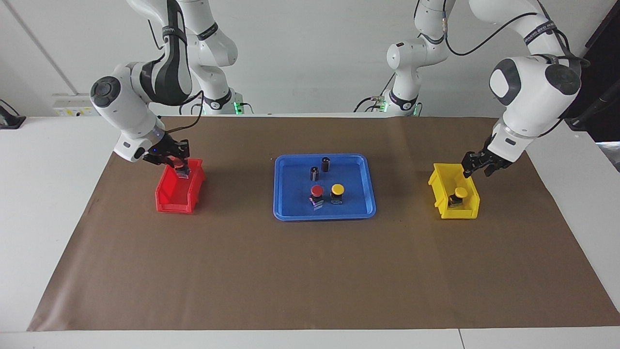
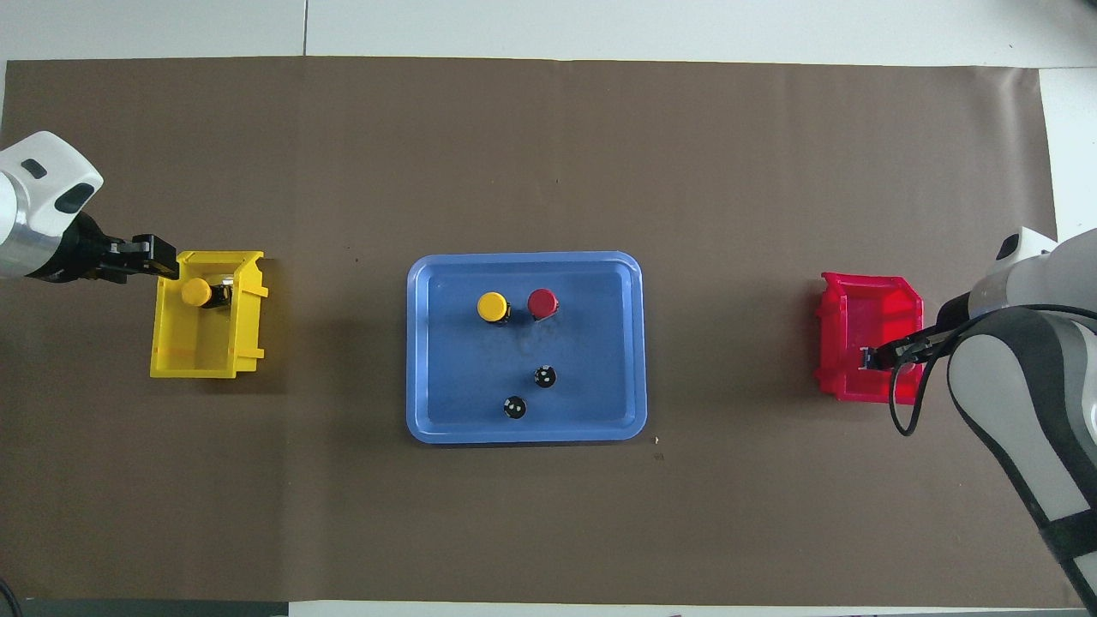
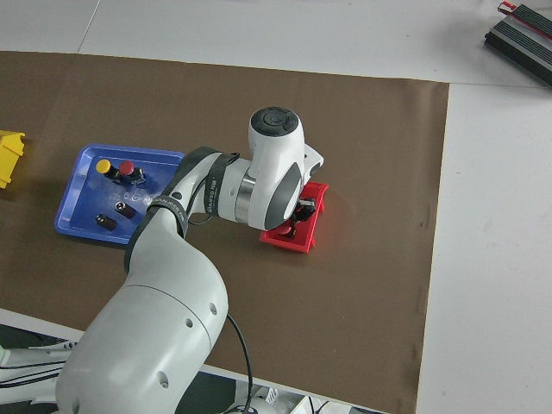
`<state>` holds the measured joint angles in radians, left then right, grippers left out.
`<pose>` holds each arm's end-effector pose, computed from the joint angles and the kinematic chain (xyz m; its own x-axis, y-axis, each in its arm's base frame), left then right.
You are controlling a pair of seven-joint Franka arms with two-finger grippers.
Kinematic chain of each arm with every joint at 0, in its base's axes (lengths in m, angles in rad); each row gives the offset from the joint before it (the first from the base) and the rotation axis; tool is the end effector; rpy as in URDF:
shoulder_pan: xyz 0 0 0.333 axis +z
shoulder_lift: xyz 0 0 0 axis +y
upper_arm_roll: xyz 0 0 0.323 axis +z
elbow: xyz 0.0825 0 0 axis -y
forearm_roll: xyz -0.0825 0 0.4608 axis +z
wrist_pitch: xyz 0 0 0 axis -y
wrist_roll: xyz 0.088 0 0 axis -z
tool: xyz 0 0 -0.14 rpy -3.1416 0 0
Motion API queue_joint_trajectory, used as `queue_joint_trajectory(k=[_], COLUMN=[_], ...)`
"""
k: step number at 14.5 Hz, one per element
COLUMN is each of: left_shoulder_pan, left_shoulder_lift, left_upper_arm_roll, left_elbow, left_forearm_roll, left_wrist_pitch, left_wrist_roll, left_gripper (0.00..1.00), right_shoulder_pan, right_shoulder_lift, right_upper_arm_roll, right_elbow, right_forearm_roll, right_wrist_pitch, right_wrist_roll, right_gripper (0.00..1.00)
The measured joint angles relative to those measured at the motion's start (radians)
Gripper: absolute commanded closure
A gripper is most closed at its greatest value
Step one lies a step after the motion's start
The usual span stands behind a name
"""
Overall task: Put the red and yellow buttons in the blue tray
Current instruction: 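Grasp the second yellow button with the left gripper while the right lifts red, then place the second red button in the tray with the right gripper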
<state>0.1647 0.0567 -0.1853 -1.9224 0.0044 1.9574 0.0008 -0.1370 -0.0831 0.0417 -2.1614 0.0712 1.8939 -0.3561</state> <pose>0.6411 -0.0119 0.4023 0.9995 -0.0230 -0.0207 -0.0228 -0.9997 0.0064 0.5574 -0.0458 0.3563 0.9599 0.2356 -0.1520 0.2189 -0.9684 -0.1192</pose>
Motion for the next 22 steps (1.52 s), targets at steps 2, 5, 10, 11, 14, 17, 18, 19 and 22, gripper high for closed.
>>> queue_joint_trajectory(k=[2,5,10,11,14,17,18,19,22], left_shoulder_pan=[0.001,0.005,0.009,0.009,0.007,0.007,0.007,0.007,0.007], left_shoulder_lift=[0.019,0.035,0.042,0.042,0.042,0.044,0.045,0.045,0.050], left_upper_arm_roll=[0.001,0.003,0.003,0.003,-0.001,-0.002,-0.002,-0.002,-0.003], left_elbow=[-0.045,-0.126,-0.147,-0.147,-0.159,-0.179,-0.180,-0.181,-0.181], left_forearm_roll=[0.017,0.019,0.019,0.019,0.019,0.019,0.019,0.019,0.019], left_wrist_pitch=[0.086,0.208,0.225,0.225,0.225,0.227,0.229,0.233,0.251], left_wrist_roll=[0.000,0.000,0.000,0.000,0.000,0.000,0.000,0.000,0.000], left_gripper=[0.36,0.35,0.33,0.33,0.33,0.33,0.34,0.35,0.39], right_shoulder_pan=[0.018,0.195,0.477,0.503,0.555,0.578,0.579,0.582,0.595], right_shoulder_lift=[0.013,0.083,0.206,0.234,0.301,0.352,0.363,0.372,0.386], right_upper_arm_roll=[0.006,0.011,0.023,0.023,0.022,0.022,0.021,0.021,0.021], right_elbow=[0.093,0.290,0.368,0.368,0.368,0.368,0.367,0.363,0.334], right_forearm_roll=[0.001,0.002,0.022,0.023,0.025,0.025,0.025,0.025,0.025], right_wrist_pitch=[-0.080,-0.154,0.001,0.043,0.123,0.177,0.186,0.199,0.248], right_wrist_roll=[0.047,0.313,0.703,0.746,0.824,0.847,0.847,0.847,0.847], right_gripper=[0.76,0.76,0.77,0.77,0.76,0.74,0.74,0.74,0.72])
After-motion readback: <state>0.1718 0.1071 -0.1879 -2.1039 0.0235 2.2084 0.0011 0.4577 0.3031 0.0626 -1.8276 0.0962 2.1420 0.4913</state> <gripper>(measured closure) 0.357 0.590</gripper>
